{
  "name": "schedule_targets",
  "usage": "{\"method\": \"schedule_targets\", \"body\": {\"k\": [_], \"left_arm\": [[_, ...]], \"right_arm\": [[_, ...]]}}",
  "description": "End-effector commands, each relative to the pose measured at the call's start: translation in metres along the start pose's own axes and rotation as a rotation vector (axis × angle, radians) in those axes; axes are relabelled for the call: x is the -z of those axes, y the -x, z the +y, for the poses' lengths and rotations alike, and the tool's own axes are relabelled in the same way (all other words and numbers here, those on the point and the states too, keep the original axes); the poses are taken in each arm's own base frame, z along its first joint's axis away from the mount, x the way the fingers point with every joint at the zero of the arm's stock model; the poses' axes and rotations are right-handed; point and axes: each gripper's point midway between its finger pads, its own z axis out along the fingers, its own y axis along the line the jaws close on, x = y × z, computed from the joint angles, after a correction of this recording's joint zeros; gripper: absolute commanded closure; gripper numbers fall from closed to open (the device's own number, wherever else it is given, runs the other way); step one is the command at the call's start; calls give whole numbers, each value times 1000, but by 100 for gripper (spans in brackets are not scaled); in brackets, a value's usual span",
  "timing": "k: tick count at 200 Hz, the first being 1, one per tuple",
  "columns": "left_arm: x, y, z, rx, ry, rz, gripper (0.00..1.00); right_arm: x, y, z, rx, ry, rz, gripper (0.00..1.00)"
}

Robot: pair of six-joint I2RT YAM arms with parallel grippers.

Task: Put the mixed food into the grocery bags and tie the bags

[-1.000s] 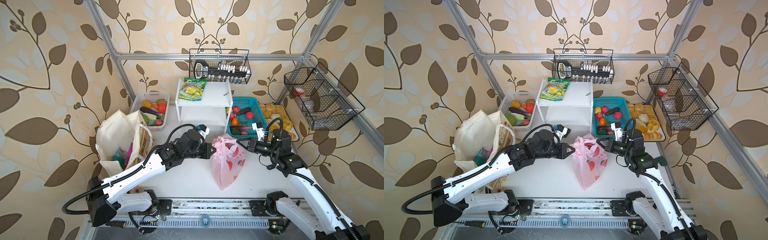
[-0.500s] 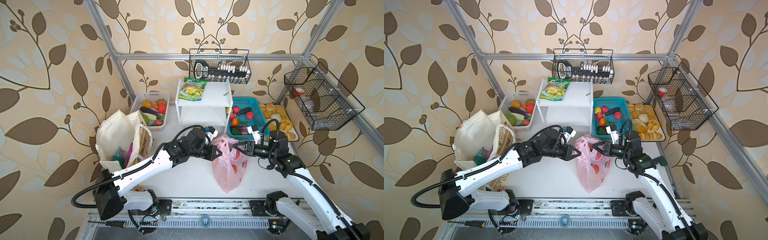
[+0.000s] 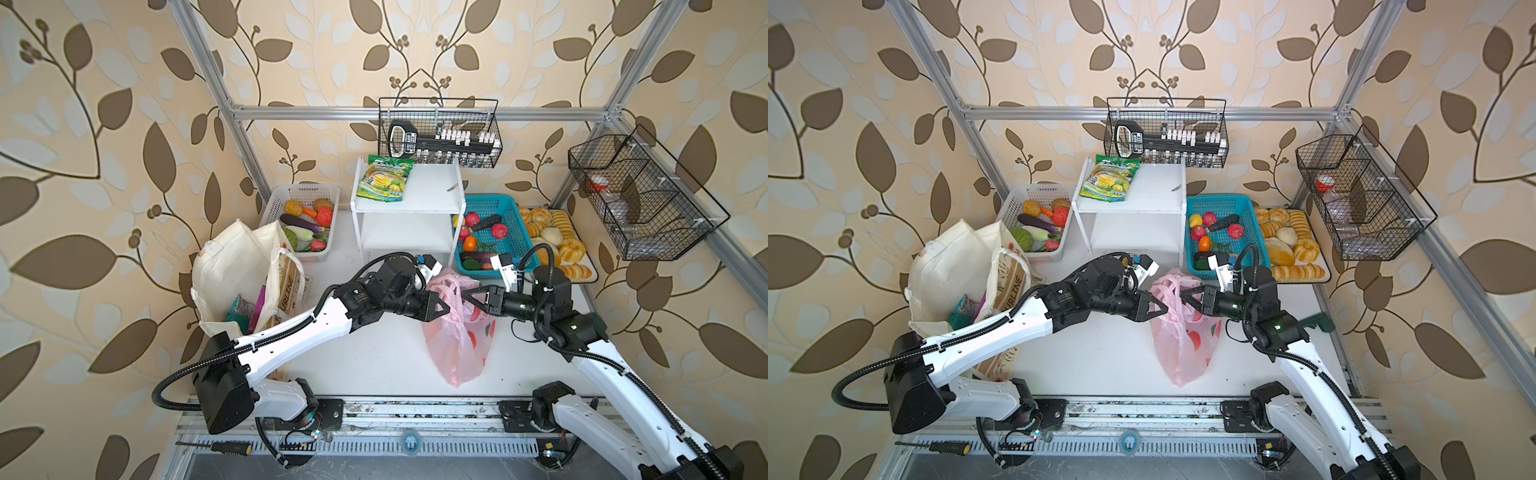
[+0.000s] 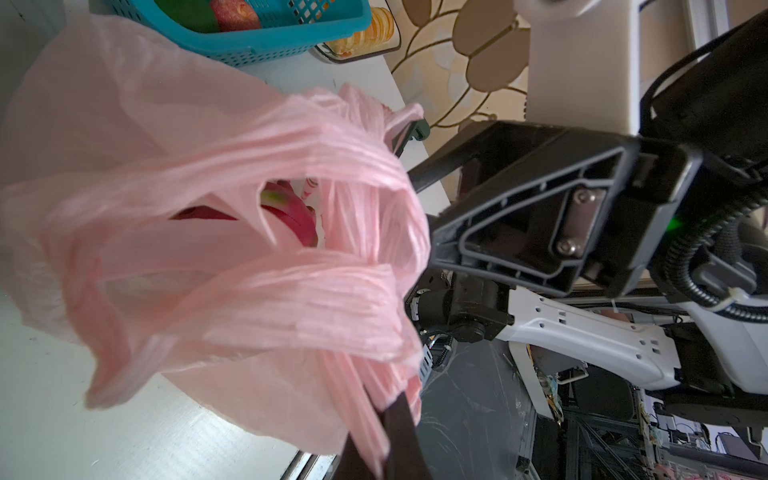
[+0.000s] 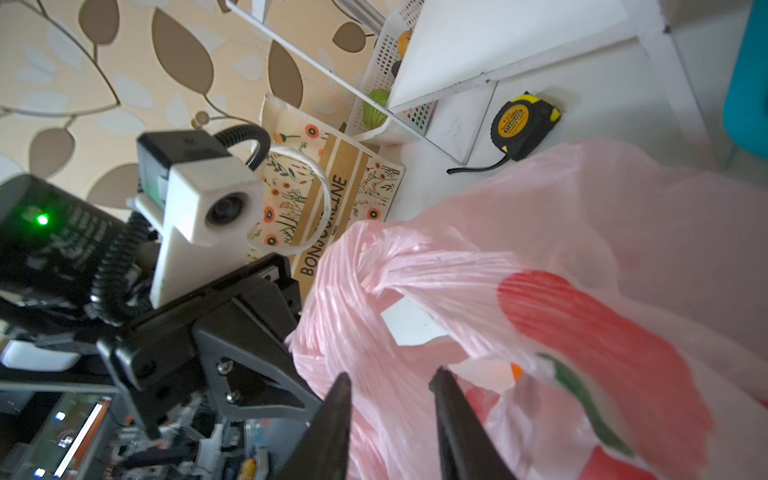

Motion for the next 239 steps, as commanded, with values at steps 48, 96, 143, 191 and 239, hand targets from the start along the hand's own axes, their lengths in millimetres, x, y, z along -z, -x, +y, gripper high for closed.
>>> {"method": "schedule_targets", "body": {"k": [48, 96, 143, 191, 239], "left_arm": [[-2, 3, -12, -41, -67, 8, 100], [-5, 4, -13, -33, -85, 14, 100], [-5, 5, -14, -36, -87, 10, 100], [-2, 8, -14, -38, -74, -2, 92], [15, 13, -30, -83, -94, -32, 41]], "right_arm": [[-14, 16, 15, 95, 7, -32, 40], [-35, 9, 13, 119, -63, 20, 32], [-44, 5, -2, 94, -137, 36, 58], [-40, 6, -6, 148, -226, 28, 88], [-40, 3, -10, 161, -245, 38, 97]]}}
